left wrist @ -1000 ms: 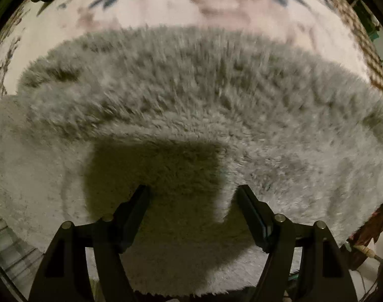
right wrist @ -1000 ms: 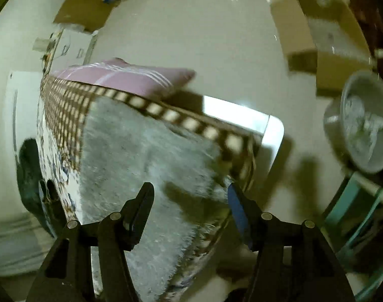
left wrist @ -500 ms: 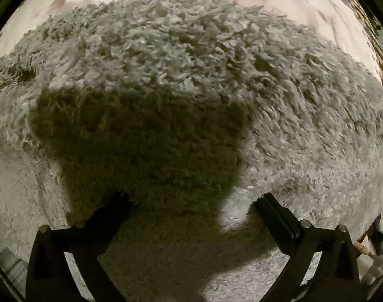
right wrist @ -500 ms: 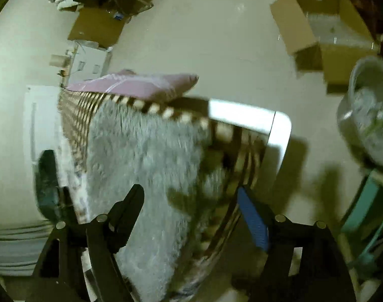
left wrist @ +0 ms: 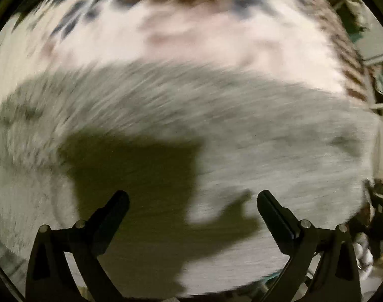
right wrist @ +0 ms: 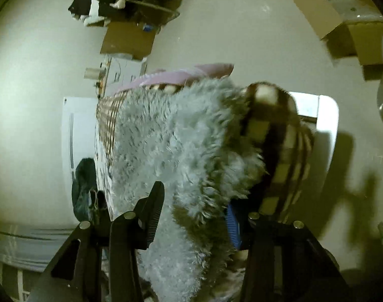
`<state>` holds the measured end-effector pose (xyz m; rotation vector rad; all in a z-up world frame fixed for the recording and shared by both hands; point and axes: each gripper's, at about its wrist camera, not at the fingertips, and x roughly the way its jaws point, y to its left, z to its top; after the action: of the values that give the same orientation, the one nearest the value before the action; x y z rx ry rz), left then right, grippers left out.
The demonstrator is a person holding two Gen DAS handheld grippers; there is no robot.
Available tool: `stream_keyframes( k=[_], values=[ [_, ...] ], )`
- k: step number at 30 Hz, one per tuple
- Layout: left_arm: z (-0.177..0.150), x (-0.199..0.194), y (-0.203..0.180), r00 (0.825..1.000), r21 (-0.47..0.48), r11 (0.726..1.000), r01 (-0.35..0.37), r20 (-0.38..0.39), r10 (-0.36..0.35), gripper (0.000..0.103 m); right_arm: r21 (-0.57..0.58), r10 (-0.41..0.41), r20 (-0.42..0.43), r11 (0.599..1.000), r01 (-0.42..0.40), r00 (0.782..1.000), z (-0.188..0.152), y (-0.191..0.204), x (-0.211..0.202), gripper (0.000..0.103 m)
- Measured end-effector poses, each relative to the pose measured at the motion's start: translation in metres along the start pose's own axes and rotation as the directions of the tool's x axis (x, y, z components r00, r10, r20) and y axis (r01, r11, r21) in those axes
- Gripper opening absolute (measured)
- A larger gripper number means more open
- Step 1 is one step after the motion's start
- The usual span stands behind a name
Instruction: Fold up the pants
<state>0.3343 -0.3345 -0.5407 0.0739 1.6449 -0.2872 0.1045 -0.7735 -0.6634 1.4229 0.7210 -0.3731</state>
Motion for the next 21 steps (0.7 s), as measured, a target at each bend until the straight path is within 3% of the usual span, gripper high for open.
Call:
stream_keyframes(
  k=[4, 7, 9, 12, 14, 16, 17, 21],
  values=[
    [0.027, 0.003, -0.059, 0.998, 0.094, 0.995, 0.031, 0.048, -0.036, 0.103, 0.020, 0.034, 0.011, 0.999, -0.034, 0.999, 0.015, 0.006, 0.017, 0.055],
    [0.053, 0.019, -0.089, 0.996, 0.160, 0.987, -0.030, 0.088, 0.016, 0.103, 0.034, 0.062, 0.010, 0.997, -0.062, 0.998, 0.024, 0.011, 0.029, 0.055],
    [0.072, 0.034, -0.092, 0.993, 0.154, 0.984, -0.086, 0.091, 0.072, 0.103, 0.030, 0.056, 0.009, 0.998, -0.057, 0.998, 0.027, 0.013, 0.037, 0.055],
    [0.081, 0.032, -0.081, 0.995, 0.083, 0.996, -0.029, 0.093, 0.021, 0.103, 0.027, 0.050, 0.008, 0.998, -0.050, 0.999, 0.029, 0.016, 0.042, 0.055],
    [0.078, 0.027, -0.078, 0.995, 0.085, 0.996, -0.011, 0.098, 0.003, 0.103, 0.015, 0.041, 0.009, 0.999, -0.041, 0.999, 0.030, 0.018, 0.044, 0.055],
    [0.070, 0.017, -0.072, 0.994, 0.083, 0.996, 0.016, 0.105, -0.025, 0.103, -0.006, -0.004, 0.024, 1.000, 0.004, 1.000, 0.029, 0.023, 0.043, 0.043],
    [0.065, 0.012, -0.067, 0.994, 0.079, 0.996, 0.031, 0.103, -0.039, 0.103, -0.020, -0.032, 0.029, 0.999, 0.033, 0.999, 0.026, 0.027, 0.040, 0.029],
    [0.049, -0.011, -0.041, 0.991, 0.036, 0.996, 0.084, 0.099, -0.087, 0.103, -0.083, -0.061, 0.095, 0.994, 0.069, 0.994, 0.014, 0.050, 0.023, 0.023]
  ],
)
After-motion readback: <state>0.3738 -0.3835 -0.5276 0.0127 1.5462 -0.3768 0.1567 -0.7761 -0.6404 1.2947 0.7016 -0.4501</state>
